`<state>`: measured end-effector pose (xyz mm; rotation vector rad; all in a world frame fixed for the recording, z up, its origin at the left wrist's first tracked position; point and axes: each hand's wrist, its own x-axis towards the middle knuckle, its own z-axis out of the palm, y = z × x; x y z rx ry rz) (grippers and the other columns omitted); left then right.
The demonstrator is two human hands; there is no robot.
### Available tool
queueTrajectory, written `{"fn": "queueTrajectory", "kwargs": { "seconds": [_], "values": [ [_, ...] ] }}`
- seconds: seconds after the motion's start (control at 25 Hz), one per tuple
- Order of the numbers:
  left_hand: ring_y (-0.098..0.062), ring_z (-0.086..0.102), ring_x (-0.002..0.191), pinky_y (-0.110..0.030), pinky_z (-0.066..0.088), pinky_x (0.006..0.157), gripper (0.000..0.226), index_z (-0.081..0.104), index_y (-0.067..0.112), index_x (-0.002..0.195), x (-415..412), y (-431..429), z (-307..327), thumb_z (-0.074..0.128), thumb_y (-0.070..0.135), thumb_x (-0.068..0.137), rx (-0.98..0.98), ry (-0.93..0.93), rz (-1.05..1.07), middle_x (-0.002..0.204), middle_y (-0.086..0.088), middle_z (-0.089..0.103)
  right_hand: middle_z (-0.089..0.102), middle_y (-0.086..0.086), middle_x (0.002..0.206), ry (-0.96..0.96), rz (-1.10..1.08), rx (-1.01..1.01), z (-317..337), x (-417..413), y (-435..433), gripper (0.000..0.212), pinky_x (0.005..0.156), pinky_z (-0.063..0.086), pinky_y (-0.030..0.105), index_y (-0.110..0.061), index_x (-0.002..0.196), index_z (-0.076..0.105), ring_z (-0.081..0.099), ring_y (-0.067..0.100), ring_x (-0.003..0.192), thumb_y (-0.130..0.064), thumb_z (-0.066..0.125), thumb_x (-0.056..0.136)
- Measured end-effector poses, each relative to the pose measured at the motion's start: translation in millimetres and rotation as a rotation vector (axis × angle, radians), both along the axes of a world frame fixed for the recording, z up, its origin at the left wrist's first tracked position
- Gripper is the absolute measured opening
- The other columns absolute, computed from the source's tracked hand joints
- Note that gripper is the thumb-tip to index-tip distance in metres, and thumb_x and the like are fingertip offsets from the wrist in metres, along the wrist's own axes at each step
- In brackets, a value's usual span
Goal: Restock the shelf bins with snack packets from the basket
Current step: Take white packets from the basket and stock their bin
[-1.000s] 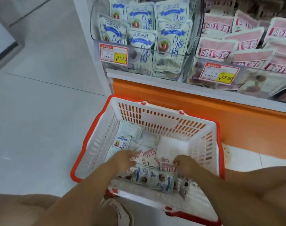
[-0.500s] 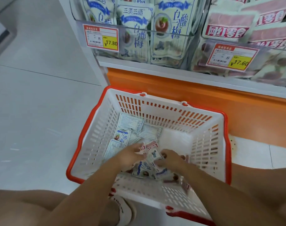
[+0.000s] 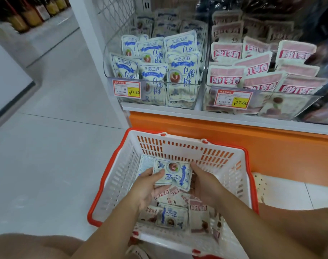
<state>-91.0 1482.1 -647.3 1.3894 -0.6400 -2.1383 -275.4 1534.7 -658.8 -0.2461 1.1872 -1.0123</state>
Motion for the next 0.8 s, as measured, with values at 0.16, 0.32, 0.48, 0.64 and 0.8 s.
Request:
{"fn": "queueTrajectory", "kwargs": {
  "seconds": [0.16,0.32,0.48,0.64,0.8],
  "values": [
    [-0.034,0.068,0.105,-0.042,0.060,0.079,0.030,0.058,0.005,0.123,-1,12,10,0.059,0.004,0.093,-0.002,0.045,0.027,0.117,-0.018,0.068,0.072,0.012,0.113,0.089,0.081,-0.107,14,6,7,0.032,0.070,0.057,0.031,-0.010,0.122,0.060,0.069,0.023,0.093,-0.022,0.062,0.093],
    [-0.028,0.070,0.101,-0.045,0.059,0.083,0.031,0.061,0.011,0.120,3,11,37,0.065,0.009,0.090,-0.114,-0.066,-0.181,0.109,-0.012,0.073,0.074,0.011,0.104,0.242,0.034,-0.170,31,2,12,0.028,0.067,0.052,0.026,-0.005,0.117,0.064,0.067,0.020,0.083,-0.011,0.067,0.089],
    [-0.021,0.073,0.091,-0.040,0.058,0.085,0.036,0.065,0.016,0.118,12,3,72,0.075,0.019,0.083,-0.306,-0.239,-0.362,0.102,-0.001,0.075,0.074,0.012,0.101,0.257,-0.078,-0.253,62,5,12,0.028,0.071,0.054,0.031,-0.004,0.115,0.063,0.072,0.025,0.088,-0.011,0.066,0.089],
    [-0.019,0.073,0.087,-0.031,0.059,0.072,0.024,0.067,0.010,0.111,3,-12,117,0.068,0.014,0.088,-0.446,-0.173,-0.254,0.100,-0.005,0.076,0.074,0.009,0.107,0.222,-0.079,-0.389,111,19,0,0.029,0.080,0.054,0.037,-0.011,0.114,0.066,0.071,0.024,0.095,-0.017,0.067,0.086],
    [-0.019,0.073,0.085,-0.028,0.058,0.067,0.019,0.068,0.012,0.109,-12,-29,160,0.065,0.013,0.090,-0.566,-0.118,-0.178,0.097,-0.004,0.076,0.075,-0.004,0.101,0.474,-0.106,-0.487,162,26,-21,0.018,0.073,0.056,0.024,-0.021,0.107,0.065,0.072,0.012,0.091,-0.012,0.065,0.091]
  ]
}}
